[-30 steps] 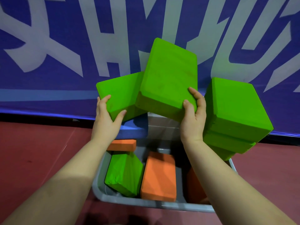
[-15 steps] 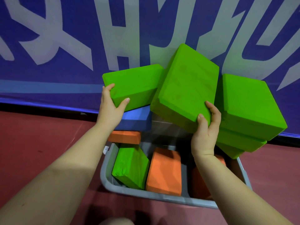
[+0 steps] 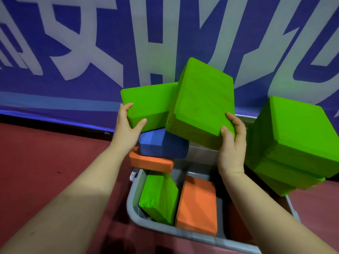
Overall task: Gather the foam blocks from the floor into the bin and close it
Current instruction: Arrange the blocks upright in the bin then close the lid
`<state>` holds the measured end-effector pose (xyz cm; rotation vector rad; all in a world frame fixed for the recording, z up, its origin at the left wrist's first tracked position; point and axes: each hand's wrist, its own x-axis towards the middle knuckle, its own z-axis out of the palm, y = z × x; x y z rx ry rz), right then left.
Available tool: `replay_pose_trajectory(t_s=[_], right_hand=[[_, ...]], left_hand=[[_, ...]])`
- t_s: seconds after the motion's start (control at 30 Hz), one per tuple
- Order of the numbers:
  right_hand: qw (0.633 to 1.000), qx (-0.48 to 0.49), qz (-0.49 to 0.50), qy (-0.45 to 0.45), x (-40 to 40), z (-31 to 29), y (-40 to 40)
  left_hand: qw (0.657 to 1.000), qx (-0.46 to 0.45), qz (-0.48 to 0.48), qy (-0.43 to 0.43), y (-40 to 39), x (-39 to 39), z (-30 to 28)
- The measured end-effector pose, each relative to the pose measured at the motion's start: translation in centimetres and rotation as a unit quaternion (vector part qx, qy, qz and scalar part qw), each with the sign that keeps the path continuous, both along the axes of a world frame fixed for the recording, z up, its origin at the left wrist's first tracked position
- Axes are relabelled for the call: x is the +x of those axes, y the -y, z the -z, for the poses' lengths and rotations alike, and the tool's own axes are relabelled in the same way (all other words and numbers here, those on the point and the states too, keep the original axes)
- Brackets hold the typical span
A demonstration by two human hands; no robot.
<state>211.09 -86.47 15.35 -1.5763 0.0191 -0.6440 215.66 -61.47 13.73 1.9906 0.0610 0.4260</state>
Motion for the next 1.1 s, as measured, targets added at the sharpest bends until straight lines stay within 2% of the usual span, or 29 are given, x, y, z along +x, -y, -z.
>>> replay_pose_trajectory(t_s=[0.1, 0.27, 0.33, 0.4, 0.47, 0.53, 0.6, 0.7, 0.87, 0.97, 1.1], right_hand=[[1.000, -0.003, 0.003, 0.007, 0.3, -0.6, -0.6], [1.000, -0.002, 0.008, 0.021, 0.6, -1.8, -0.9], [1.000, -0.006, 0.012, 0.024, 0.4, -2.0, -0.7], [1.000, -0.006, 0.017, 0.025, 0.1, -2.0, -0.2], [0.999, -0.002, 0.021, 0.030, -0.3, -2.1, 0.3], [0.999, 0.012, 0.019, 0.035, -0.6, -2.1, 0.8], [0.999, 0.021, 0.014, 0.031, -1.0, -2.2, 1.2], [1.000, -0.016, 0.000, 0.007, -1.5, -1.9, 2.3], [0.989, -0.150, -0.004, -0.014, -2.6, -1.7, 3.6], [0.988, -0.151, -0.025, -0.025, -3.1, -2.8, 3.9], [0.988, -0.142, -0.043, -0.032, -3.5, -3.1, 4.0]], left_hand=[[0.998, 0.047, -0.019, -0.027, 0.6, -0.1, -0.7], [0.988, 0.139, -0.061, -0.023, 0.6, -0.2, -1.3], [0.982, 0.164, -0.089, 0.008, 0.9, -0.6, -2.0], [0.979, 0.166, -0.078, 0.087, 2.0, -1.4, -3.8], [0.986, 0.112, 0.003, 0.126, 3.9, -1.9, -6.2], [0.990, -0.004, 0.133, 0.051, 6.8, -2.4, -8.2], [0.970, -0.104, 0.215, -0.045, 9.3, -2.6, -8.9], [0.964, -0.153, 0.212, -0.055, 11.0, -2.4, -8.8], [0.974, -0.143, 0.177, -0.010, 12.4, -2.8, -10.2], [0.967, -0.166, 0.190, -0.030, 13.3, -3.0, -10.9], [0.930, -0.249, 0.265, -0.061, 14.3, -2.9, -10.5]])
